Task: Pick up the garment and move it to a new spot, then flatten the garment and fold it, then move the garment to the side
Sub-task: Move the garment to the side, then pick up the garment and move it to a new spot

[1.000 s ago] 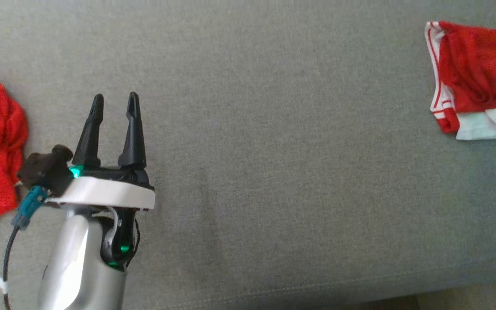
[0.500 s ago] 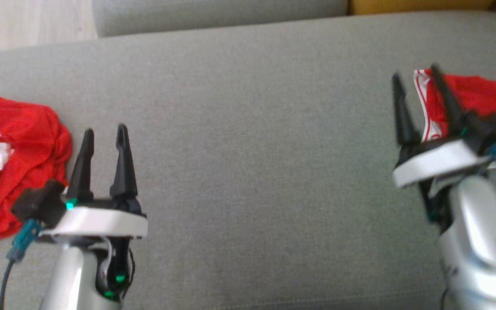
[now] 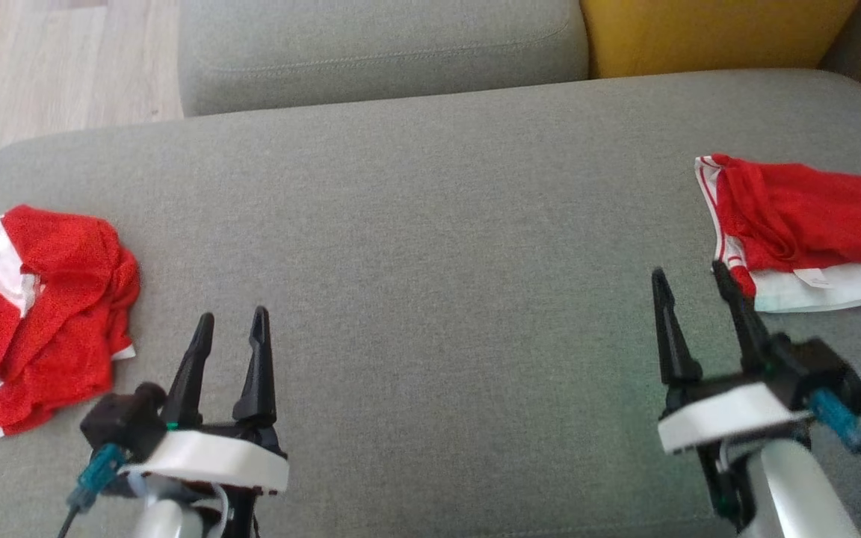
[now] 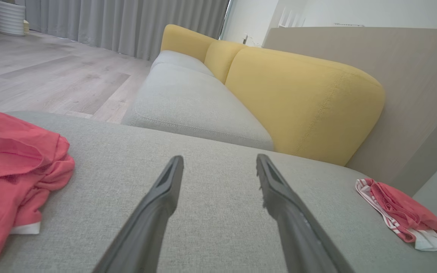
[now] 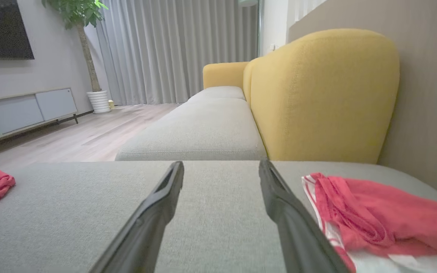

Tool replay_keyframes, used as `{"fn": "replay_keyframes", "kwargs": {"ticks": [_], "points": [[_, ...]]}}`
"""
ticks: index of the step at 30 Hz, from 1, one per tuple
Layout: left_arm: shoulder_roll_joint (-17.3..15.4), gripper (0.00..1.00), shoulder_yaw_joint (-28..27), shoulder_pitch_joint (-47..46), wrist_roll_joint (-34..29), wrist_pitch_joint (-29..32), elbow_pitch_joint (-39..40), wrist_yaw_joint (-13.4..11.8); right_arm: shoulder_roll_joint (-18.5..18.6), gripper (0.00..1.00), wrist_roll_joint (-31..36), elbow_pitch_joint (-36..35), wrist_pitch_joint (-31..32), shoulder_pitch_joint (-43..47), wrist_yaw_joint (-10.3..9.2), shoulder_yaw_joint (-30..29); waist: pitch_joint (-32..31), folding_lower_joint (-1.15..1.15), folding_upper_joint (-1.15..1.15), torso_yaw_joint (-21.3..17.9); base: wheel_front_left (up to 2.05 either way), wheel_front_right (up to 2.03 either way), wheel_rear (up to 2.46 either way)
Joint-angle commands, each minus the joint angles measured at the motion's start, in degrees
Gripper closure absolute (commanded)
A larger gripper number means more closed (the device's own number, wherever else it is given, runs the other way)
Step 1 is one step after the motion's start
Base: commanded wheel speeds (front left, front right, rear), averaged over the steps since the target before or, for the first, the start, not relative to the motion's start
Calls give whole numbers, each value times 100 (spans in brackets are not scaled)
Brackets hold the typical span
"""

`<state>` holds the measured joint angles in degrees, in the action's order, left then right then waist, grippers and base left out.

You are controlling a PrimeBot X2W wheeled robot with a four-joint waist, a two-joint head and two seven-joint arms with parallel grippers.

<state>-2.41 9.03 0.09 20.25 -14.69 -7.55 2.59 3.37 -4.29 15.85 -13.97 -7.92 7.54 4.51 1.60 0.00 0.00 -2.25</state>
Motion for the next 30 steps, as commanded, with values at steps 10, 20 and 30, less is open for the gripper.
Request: {"fn": "replay_keyframes", "kwargs": {"ticks": [10, 20, 30], "points": [[-47, 0, -124, -126, -107, -30, 303, -215, -48, 0, -300, -303, -96, 145, -5, 137, 4, 0, 0, -80, 0, 0, 0], [-47, 0, -257, -270, -135, -31, 317, -251, -48, 0, -362, -257, -99, 48, -5, 246, 117, 0, 0, 247, 0, 0, 0], [-47, 0, -504, -432, -100, -31, 466, -321, -49, 0, -225, -232, 4, -136, -5, 690, 169, 0, 0, 1385, 0, 0, 0]]}}
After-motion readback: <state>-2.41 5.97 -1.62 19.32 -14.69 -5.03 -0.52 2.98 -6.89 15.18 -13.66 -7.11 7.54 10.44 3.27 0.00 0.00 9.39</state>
